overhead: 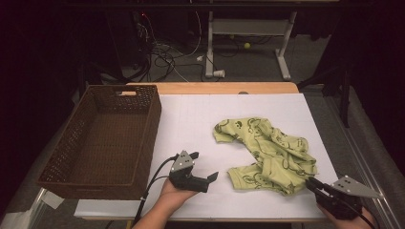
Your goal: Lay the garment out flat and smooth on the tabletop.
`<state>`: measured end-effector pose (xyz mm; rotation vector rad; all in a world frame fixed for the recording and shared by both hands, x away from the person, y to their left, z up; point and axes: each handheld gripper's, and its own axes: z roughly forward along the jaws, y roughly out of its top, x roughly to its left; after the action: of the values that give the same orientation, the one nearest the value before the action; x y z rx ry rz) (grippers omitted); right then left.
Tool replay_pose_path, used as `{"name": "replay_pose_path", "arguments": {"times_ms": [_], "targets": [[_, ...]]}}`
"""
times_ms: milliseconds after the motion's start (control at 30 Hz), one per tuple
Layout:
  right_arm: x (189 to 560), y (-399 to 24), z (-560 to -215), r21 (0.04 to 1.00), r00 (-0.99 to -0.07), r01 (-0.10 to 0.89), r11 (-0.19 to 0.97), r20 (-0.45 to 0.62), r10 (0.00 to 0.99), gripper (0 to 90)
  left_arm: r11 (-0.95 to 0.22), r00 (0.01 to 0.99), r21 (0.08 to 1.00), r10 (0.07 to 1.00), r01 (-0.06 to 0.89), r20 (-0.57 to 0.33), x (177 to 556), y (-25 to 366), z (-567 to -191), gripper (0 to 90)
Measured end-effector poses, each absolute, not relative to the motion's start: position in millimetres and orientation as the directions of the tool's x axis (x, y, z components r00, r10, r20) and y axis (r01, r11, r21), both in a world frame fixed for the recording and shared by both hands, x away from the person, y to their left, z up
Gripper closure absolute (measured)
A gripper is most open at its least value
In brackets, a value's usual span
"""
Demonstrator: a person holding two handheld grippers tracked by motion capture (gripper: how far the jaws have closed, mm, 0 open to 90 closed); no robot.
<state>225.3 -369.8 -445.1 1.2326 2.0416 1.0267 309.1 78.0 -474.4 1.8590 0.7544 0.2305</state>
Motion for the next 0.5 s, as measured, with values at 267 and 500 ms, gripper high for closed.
{"name": "replay_pose_path", "arguments": {"times_ms": [267, 500], "targets": [[220, -369, -439, 0.848, -0.444, 0.460, 0.262, -0.036, 0.895, 72.5, -0.241, 0.780, 0.885, 0.597, 0.398, -0.189, 310, 77, -474, 0.0], [234, -321, -427, 0.857, -0.552, 0.404, 0.320, -0.051, 0.832, 63.8, -0.242, 0.779, 0.884, 0.598, 0.399, -0.188, 310, 77, -474, 0.0]]}}
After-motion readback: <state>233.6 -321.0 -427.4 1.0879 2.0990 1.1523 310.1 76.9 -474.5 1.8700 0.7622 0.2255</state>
